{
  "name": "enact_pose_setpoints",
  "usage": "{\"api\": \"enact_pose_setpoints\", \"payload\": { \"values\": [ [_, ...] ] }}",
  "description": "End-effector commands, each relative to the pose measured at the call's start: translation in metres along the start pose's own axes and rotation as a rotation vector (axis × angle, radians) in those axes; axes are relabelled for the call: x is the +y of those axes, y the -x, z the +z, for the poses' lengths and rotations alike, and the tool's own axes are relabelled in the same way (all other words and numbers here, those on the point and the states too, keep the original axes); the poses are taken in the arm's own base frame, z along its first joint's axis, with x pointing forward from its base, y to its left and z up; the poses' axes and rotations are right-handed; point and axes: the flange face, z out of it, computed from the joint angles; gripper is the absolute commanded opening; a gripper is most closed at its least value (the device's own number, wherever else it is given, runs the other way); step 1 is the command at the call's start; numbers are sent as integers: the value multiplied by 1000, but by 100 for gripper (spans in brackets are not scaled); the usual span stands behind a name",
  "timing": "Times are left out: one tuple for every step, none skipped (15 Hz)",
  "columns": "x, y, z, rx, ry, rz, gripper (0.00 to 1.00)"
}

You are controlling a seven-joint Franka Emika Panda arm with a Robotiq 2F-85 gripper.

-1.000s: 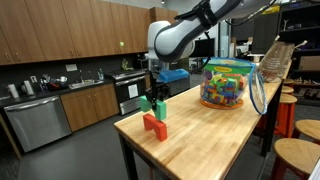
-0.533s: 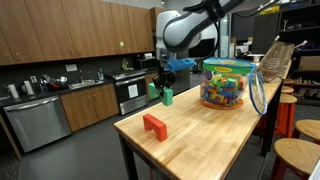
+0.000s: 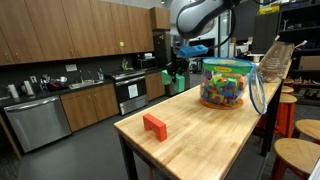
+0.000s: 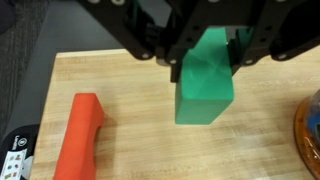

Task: Put the blocks on the table in the clear bag.

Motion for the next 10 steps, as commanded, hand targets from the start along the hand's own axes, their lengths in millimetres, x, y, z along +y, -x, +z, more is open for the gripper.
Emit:
{"api": "enact_pose_setpoints", "payload": {
  "values": [
    [30,9,-19,22,54,54,16],
    [39,9,-23,28,65,71,16],
    [48,9,-27,35,75,88,16],
    [56,9,-31,41,84,104,16],
    [63,9,-39,49,92,125,16],
    [71,9,-44,55,97,145,16],
    [81,9,-50,63,103,169,16],
    [91,8,-55,72,109,192,16],
    [100,8,-61,82,114,216,16],
    [110,9,-67,92,118,241,16]
  ]
}}
